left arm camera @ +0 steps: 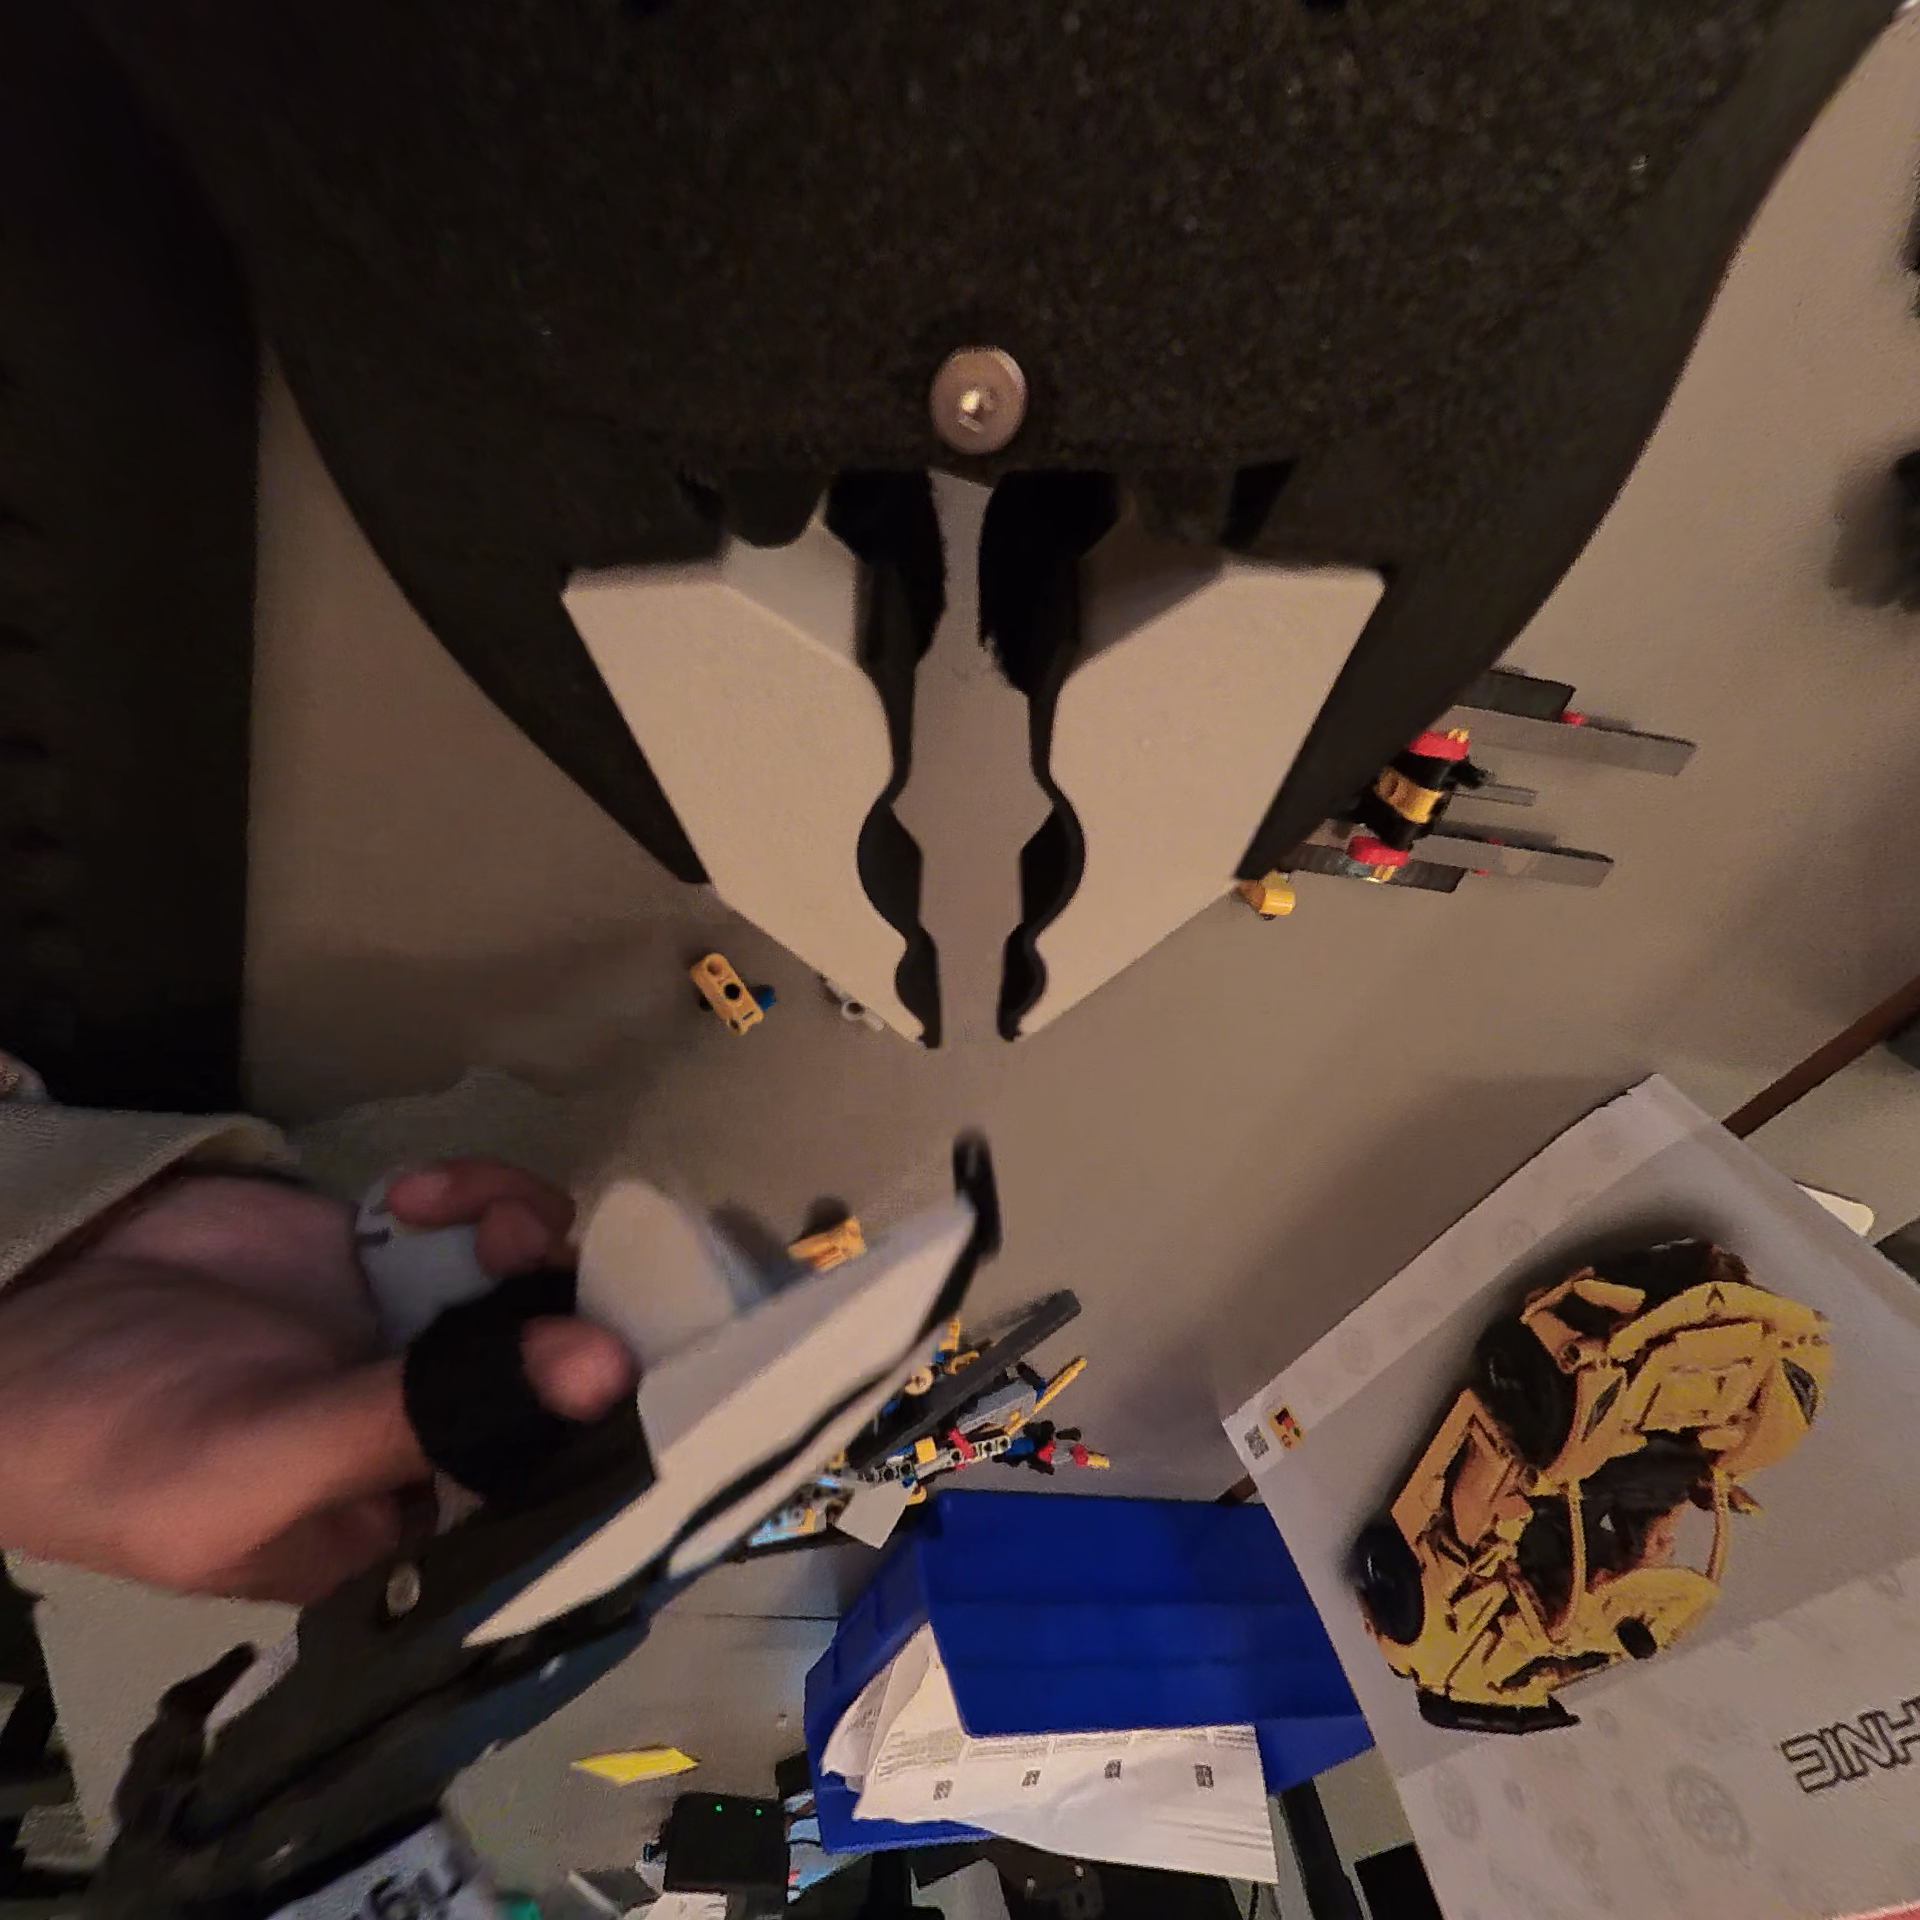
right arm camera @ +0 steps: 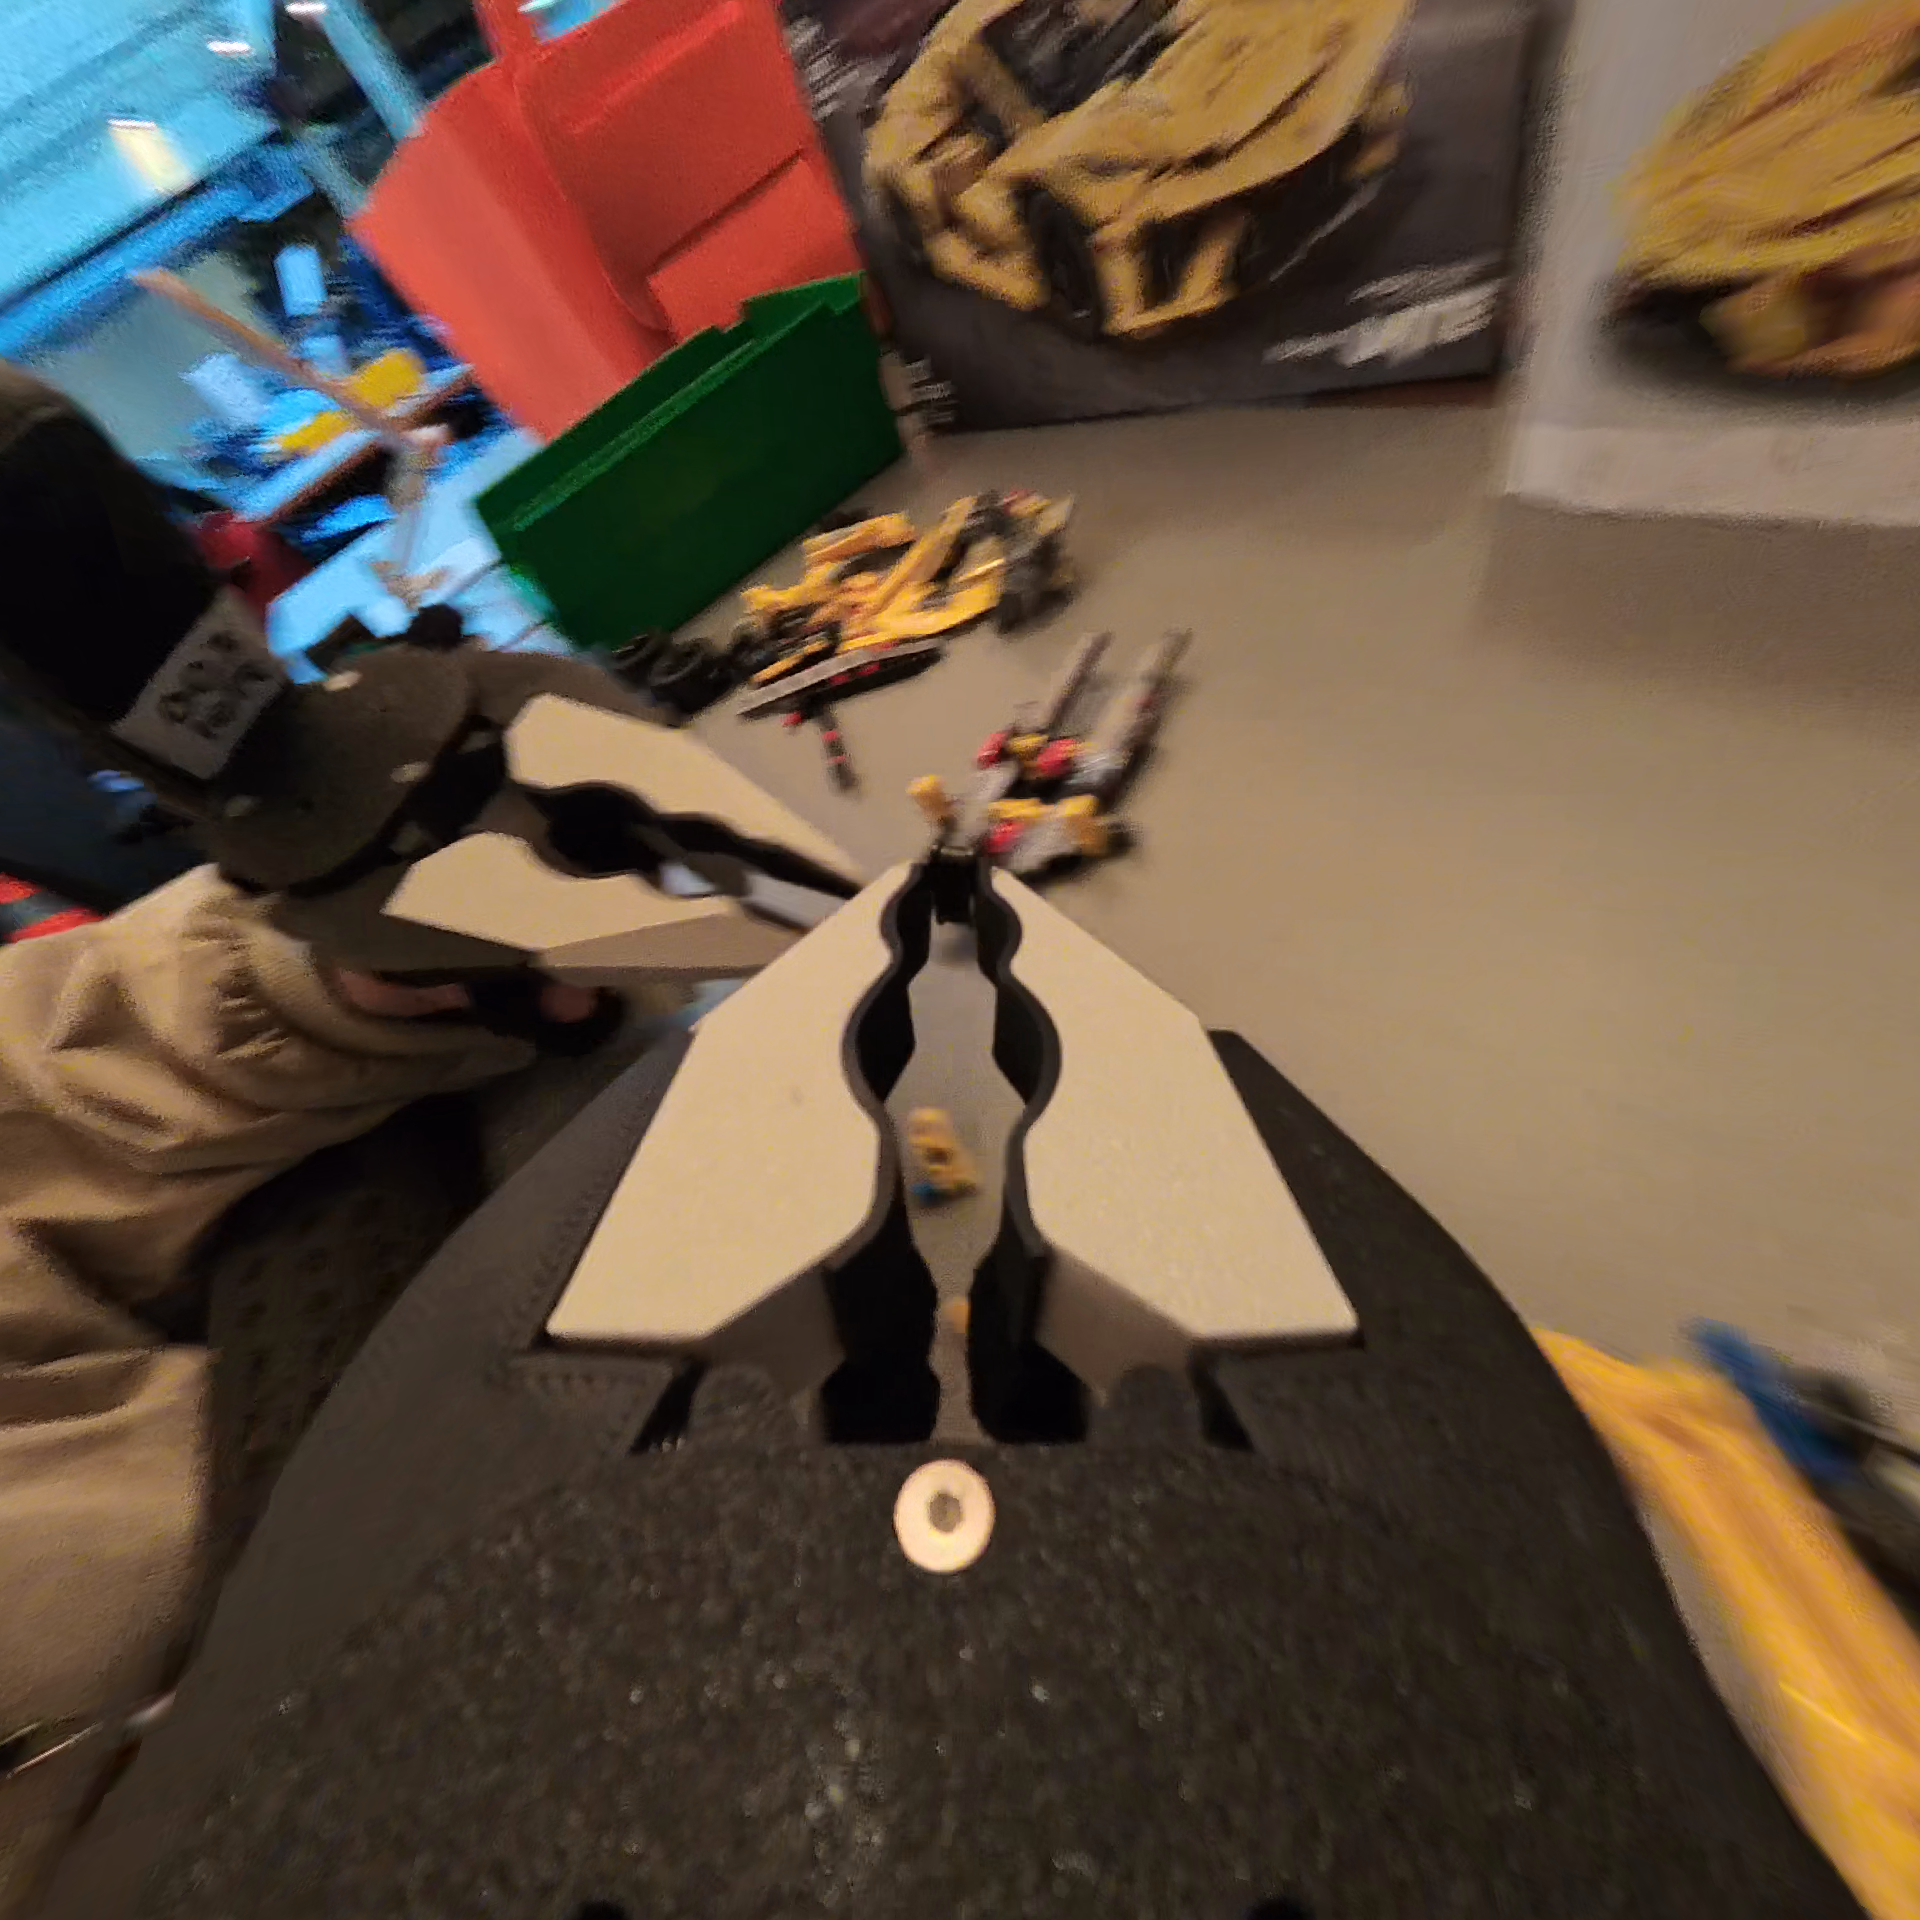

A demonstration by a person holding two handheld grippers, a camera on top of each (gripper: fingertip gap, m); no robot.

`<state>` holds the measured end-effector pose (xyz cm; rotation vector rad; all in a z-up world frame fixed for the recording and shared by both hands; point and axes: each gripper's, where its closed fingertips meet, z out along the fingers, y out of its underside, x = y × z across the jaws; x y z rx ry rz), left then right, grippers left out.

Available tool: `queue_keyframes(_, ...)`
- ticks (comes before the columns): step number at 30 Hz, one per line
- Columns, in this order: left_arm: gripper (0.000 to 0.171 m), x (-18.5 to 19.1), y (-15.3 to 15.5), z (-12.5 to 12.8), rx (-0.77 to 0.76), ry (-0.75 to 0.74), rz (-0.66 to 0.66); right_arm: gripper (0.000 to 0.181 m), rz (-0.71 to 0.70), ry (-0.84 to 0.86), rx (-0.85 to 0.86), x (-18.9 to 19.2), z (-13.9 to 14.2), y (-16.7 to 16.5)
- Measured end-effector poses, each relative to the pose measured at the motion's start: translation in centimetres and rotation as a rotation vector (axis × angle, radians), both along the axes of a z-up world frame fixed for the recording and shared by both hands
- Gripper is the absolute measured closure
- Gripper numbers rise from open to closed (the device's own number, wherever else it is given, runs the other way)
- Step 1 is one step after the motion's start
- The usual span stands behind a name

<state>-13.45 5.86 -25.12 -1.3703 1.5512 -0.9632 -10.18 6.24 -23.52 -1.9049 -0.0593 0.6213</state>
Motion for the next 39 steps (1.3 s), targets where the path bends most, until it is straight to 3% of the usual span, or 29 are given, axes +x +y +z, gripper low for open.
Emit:
queue_keyframes(2,0.148,-0.3,-0.2,-0.4,-0.085,0.024,-0.029,0.174,-0.166,-0.135,-0.022,6.4,0.6,-1.1)
queue_keyframes(5,0.146,-0.3,-1.0,-0.9,-0.153,0.054,-0.076,0.174,-0.444,-0.489,-0.269,17.8,-2.1,-5.2)
queue_keyframes(7,0.145,-0.2,-2.0,-2.3,-0.151,0.127,-0.121,0.172,-0.514,-0.501,-0.313,20.8,-3.0,-6.9)
queue_keyframes(9,0.143,-0.3,-2.4,-4.4,-0.107,0.225,-0.133,0.157,-0.519,-0.461,-0.308,21.5,-3.4,-7.1)
queue_keyframes(12,0.144,-0.1,-2.3,-6.0,-0.084,0.281,-0.106,0.155,-0.383,-0.480,-0.204,18.3,-2.5,-5.7)
queue_keyframes(15,0.144,0.4,-3.1,-5.6,-0.150,0.260,-0.138,0.155,-0.019,-0.460,-0.111,9.8,-2.9,-4.0)
queue_keyframes(16,0.146,0.5,-3.3,-5.7,-0.152,0.266,-0.148,0.155,0.021,-0.468,-0.128,8.2,-3.7,-3.7)
queue_keyframes(18,0.161,0.6,-3.2,-6.2,-0.105,0.288,-0.145,0.160,0.004,-0.536,-0.166,7.6,-5.1,-3.0)
queue_keyframes(23,0.163,0.0,-2.6,-6.2,-0.030,0.298,-0.124,0.167,-0.074,-0.553,-0.158,8.8,-5.3,-2.9)
queue_keyframes(25,0.163,-0.3,-2.5,-6.2,-0.048,0.299,-0.129,0.165,-0.002,-0.456,-0.129,7.2,-4.7,-3.1)
queue_keyframes(29,0.164,-0.5,-2.4,-5.1,-0.103,0.260,-0.141,0.155,0.347,-0.309,-0.120,1.0,-4.9,-5.3)
queue_keyframes(36,0.164,-1.0,-1.3,-3.7,-0.132,0.207,-0.115,0.156,0.356,-0.393,-0.210,-0.2,-7.6,-4.0)
queue_keyframes(39,0.164,-0.9,-1.1,-3.4,-0.179,0.195,-0.105,0.174,0.374,-0.512,-0.268,-0.5,-9.0,-3.8)
